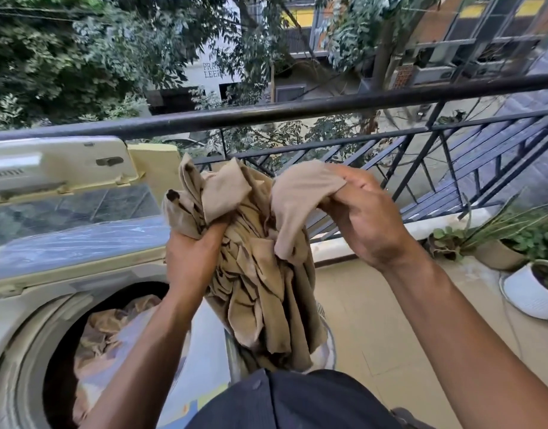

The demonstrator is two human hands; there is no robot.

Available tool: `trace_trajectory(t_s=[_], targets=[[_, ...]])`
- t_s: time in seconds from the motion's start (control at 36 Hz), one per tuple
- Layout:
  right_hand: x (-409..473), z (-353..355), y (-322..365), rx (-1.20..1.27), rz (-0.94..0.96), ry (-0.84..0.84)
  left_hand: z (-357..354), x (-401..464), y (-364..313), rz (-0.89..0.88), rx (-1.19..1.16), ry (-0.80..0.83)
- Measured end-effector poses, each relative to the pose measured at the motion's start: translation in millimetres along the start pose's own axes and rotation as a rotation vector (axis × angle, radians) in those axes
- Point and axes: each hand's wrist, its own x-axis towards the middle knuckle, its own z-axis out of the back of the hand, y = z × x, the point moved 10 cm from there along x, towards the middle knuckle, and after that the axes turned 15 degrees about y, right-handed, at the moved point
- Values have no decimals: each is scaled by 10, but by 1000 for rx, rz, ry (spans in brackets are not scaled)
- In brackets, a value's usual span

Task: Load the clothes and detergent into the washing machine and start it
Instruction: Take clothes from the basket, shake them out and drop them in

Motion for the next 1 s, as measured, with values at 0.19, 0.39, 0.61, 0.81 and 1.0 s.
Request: trace_trajectory(t_s=[0.19, 0.39, 0.61, 0.81, 1.0], targets=[[104, -523, -336, -99, -82, 151, -479, -201, -329, -132, 81, 465], [154, -649, -328, -200, -96, 266, -374, -153, -206, -145, -43, 149], [-95, 160, -838, -552, -176, -220, -88, -84, -240, -146, -203, 55], [-633, 410, -2131, -725, -839, 95, 163, -117, -675, -273, -268, 13], [-916, 469, -2529, -1003, -1101, 261, 221, -118, -769, -273, -277, 26]])
